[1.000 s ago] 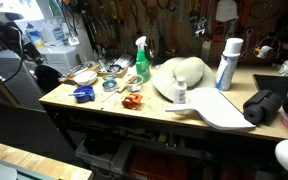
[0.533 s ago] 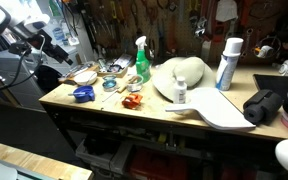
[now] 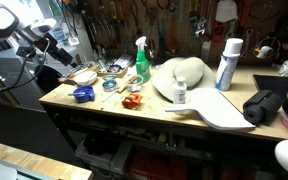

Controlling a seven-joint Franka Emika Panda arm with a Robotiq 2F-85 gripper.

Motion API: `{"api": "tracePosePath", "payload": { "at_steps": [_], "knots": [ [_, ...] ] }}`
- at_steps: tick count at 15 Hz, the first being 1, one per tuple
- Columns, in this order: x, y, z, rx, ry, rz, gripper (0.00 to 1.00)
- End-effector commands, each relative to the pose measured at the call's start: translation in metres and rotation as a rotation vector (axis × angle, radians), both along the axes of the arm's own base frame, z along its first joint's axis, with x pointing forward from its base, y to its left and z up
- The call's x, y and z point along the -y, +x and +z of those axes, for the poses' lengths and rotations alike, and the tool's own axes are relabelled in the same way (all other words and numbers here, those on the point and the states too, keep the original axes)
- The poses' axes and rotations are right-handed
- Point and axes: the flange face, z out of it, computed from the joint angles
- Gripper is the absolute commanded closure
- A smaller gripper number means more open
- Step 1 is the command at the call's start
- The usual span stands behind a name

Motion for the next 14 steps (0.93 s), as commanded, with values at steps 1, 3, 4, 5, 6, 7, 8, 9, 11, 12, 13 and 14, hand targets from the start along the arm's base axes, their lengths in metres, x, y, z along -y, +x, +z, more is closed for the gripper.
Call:
{"api": "tracePosePath", "payload": {
  "at_steps": [1,3,4,5,6,7,8,9,11,12,13,14],
  "knots": [
    [0.003,0.018,-0.016,0.015,-0.025,0.033,0.00],
    [0.008,0.037,-0.031,-0.044,-0.053,0.138,0.00],
    [0.013,0.049,-0.040,-0.077,-0.051,0.184,0.00],
    [0.018,0.055,-0.044,-0.103,-0.062,0.202,0.00],
    [0.024,0.062,-0.045,-0.121,-0.083,0.212,0.00],
    [0.032,0.070,-0.046,-0.146,-0.099,0.198,0.00],
    [0.038,0.078,-0.048,-0.195,-0.081,0.174,0.00],
    [0.042,0.085,-0.051,-0.238,-0.057,0.157,0.00],
    [0.051,0.095,-0.051,-0.328,-0.012,0.124,0.00],
    [0.055,0.098,-0.049,-0.375,0.018,0.113,0.00],
    [0.051,0.086,-0.049,-0.306,-0.026,0.116,0.00],
    [0.054,0.091,-0.047,-0.316,-0.022,0.114,0.00]
  ]
}}
